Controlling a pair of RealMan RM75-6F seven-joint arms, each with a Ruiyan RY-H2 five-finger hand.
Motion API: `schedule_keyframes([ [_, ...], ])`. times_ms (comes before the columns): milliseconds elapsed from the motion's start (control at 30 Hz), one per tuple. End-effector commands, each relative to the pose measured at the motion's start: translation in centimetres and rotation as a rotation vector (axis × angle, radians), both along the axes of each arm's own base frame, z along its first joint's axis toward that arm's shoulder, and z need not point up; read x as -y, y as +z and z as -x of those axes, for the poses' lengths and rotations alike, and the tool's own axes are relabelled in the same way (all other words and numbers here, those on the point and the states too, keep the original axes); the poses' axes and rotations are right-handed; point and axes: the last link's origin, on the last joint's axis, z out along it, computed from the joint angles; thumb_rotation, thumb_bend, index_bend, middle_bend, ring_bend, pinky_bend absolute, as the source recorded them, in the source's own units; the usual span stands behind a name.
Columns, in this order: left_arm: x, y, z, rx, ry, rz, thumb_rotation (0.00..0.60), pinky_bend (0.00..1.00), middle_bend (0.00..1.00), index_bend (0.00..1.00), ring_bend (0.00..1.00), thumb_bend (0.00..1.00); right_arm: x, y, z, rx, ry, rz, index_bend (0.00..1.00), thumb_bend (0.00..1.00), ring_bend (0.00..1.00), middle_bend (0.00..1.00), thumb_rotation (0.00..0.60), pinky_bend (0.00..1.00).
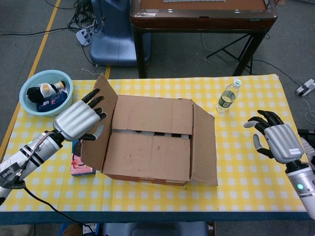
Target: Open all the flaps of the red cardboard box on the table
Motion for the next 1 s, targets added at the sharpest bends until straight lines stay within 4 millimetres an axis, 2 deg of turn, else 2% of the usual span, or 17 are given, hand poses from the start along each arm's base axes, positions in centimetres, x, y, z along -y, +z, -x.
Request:
schedule_keyframes([
  [33,-0.2,0.1,0.9,-0.035,0.035,-0.013,0.121,0.00,0.47,0.54,0.13,0.66,0.0,0.0,0.0,-0.001,0.000,-0.001,0.32,0.60,0.10,0.27,0.600,0.10],
  [233,-0.5,-0.1,1.9,-0.049,0.100,-0.021,0.120,0.00,0.47,0.54,0.14,0.66,-0.1,0.0,-0.1,-0.008,0.001,0.000,0.32,0.60,0.10,0.27,0.600,0.10],
  [367,-0.8,-0.2,2.8,0.040,0.179,-0.038,0.121,0.00,0.47,0.53,0.14,0.66,-0.3,0.0,-0.1,-0.014,-0.001,-0.001,0.32,0.60,0.10,0.27,0.600,0.10],
  [533,-1.1,-0.3,4.6,0.147,0.279,-0.062,0.122,0.00,0.46,0.47,0.14,0.65,-0.5,0.0,0.0,-0.021,-0.010,-0.008,0.31,0.60,0.10,0.27,0.600,0.10],
  [667,-0.9,-0.4,6.7,0.238,0.352,-0.112,0.124,0.00,0.39,0.42,0.14,0.61,-0.6,0.0,0.1,-0.031,-0.018,-0.015,0.31,0.60,0.10,0.27,0.600,0.10],
  [767,-0.5,-0.3,8.7,0.284,0.398,-0.160,0.158,0.00,0.35,0.39,0.14,0.57,-0.6,0.0,-0.1,-0.046,-0.011,-0.018,0.30,0.58,0.10,0.27,0.600,0.10],
  [867,0.4,-0.3,10.7,0.320,0.446,-0.212,0.222,0.00,0.32,0.36,0.14,0.57,-0.3,-0.2,-0.2,-0.057,-0.017,-0.025,0.29,0.58,0.10,0.26,0.600,0.10],
  [1000,2.0,-0.2,13.1,0.388,0.488,-0.282,0.227,0.00,0.31,0.35,0.14,0.54,0.3,-0.8,-0.5,-0.075,-0.023,-0.052,0.26,0.58,0.10,0.24,0.600,0.10],
])
